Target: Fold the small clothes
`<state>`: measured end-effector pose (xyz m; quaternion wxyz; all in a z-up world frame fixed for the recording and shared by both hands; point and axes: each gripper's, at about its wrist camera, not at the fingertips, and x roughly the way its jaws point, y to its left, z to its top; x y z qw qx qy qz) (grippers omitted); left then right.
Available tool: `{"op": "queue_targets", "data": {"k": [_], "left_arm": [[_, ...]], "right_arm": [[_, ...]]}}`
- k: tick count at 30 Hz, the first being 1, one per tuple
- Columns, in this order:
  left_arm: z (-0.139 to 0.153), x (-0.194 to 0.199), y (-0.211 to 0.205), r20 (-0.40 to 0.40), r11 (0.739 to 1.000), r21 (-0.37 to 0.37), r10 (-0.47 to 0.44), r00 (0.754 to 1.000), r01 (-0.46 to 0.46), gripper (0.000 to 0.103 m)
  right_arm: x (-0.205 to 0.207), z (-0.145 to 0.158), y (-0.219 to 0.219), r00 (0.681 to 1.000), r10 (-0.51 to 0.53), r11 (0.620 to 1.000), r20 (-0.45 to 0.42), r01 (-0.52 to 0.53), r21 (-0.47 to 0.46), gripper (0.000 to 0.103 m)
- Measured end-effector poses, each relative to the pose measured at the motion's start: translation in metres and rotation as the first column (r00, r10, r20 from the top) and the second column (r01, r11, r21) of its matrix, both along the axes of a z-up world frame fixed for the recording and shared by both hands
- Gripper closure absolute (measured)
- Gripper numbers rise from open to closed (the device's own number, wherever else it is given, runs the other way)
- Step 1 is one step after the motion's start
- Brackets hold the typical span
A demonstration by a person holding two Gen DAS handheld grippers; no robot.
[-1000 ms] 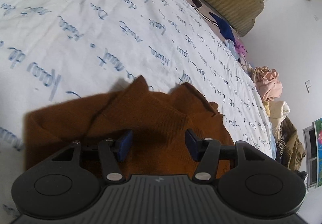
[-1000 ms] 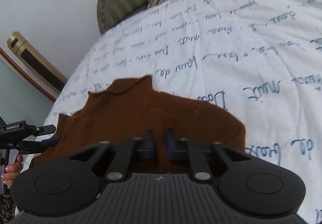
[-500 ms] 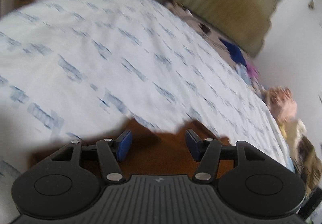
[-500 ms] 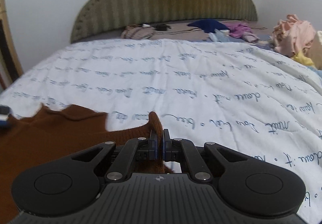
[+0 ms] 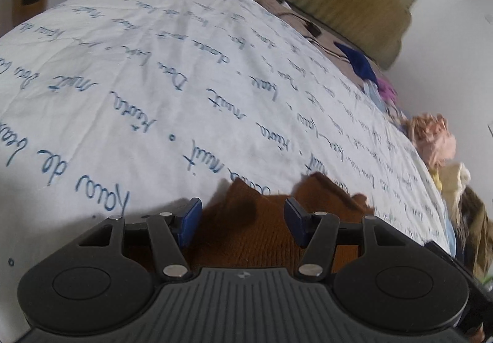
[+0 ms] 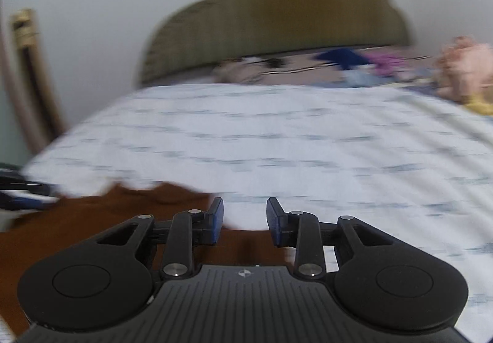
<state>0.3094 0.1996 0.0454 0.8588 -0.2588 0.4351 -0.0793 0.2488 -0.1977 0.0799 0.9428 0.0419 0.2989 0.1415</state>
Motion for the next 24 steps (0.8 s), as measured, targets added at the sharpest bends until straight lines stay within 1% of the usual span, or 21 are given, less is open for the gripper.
{"op": "queue_targets", "data": {"k": [2,4,6,7,10,11,12,13,15,16,18,19,20,22,24], "left_arm": [[-0.001,0.001,-0.002,-0.001,1.0,0.0,-0.015,1.0,0.015,0.045],[-0.002,0.003,-0.003,0.0,0.999,0.005,-0.032,0.999,0.032,0.045],[-0.004,0.006,-0.001,-0.005,0.999,0.002,-0.032,0.999,0.032,0.045],[-0.004,0.005,0.0,0.005,0.999,-0.004,-0.033,0.999,0.033,0.045],[-0.002,0.006,0.003,0.018,0.999,0.014,-0.034,0.999,0.034,0.047],[-0.002,0.008,0.003,0.018,0.999,0.029,-0.034,0.999,0.033,0.052],[-0.004,0.01,0.002,0.01,0.998,0.045,-0.038,0.999,0.037,0.071],[-0.006,0.013,0.0,-0.003,0.997,0.055,-0.051,0.999,0.051,0.08],[-0.01,0.017,-0.003,-0.017,0.997,0.05,-0.064,0.998,0.064,0.081],[-0.011,0.017,-0.004,-0.016,0.996,0.049,-0.07,0.997,0.071,0.083],[-0.011,0.017,-0.007,-0.01,0.996,0.041,-0.075,0.997,0.076,0.084],[-0.01,0.016,-0.007,-0.004,0.996,0.034,-0.077,0.997,0.077,0.091],[-0.009,0.016,-0.007,0.002,0.997,0.034,-0.075,0.997,0.075,0.094],[-0.008,0.015,-0.006,0.008,0.998,0.031,-0.056,0.998,0.056,0.097],[-0.008,0.016,0.0,0.008,1.0,-0.002,-0.031,0.999,0.031,0.098]], "right_arm": [[0.002,0.001,0.02,0.997,0.068,0.997,-0.024,-0.066,0.046,0.068],[0.004,0.0,0.043,0.993,0.116,0.992,-0.033,-0.114,0.061,0.068],[0.006,-0.002,0.061,0.989,0.143,0.989,-0.039,-0.141,0.05,0.068],[0.006,-0.003,0.067,0.988,0.151,0.988,-0.042,-0.149,0.049,0.068],[0.002,-0.006,0.073,0.985,0.162,0.986,-0.062,-0.159,0.057,0.068],[0.003,-0.007,0.072,0.985,0.16,0.986,-0.069,-0.156,0.061,0.068],[0.003,-0.009,0.07,0.985,0.151,0.987,-0.078,-0.146,0.068,0.068],[0.005,-0.011,0.065,0.986,0.14,0.988,-0.088,-0.133,0.08,0.068],[0.009,-0.015,0.055,0.988,0.112,0.988,-0.106,-0.1,0.116,0.068],[0.012,-0.018,0.051,0.988,0.103,0.987,-0.114,-0.087,0.132,0.068],[0.016,-0.021,0.044,0.987,0.078,0.986,-0.138,-0.056,0.154,0.068],[0.016,-0.023,0.04,0.987,0.061,0.986,-0.146,-0.037,0.162,0.068],[0.016,-0.026,0.036,0.987,0.048,0.985,-0.155,-0.021,0.173,0.067],[0.015,-0.029,0.022,0.987,0.002,0.978,-0.161,0.032,0.205,0.067],[0.013,-0.029,0.002,0.988,-0.051,0.97,-0.149,0.084,0.227,0.067]]}}
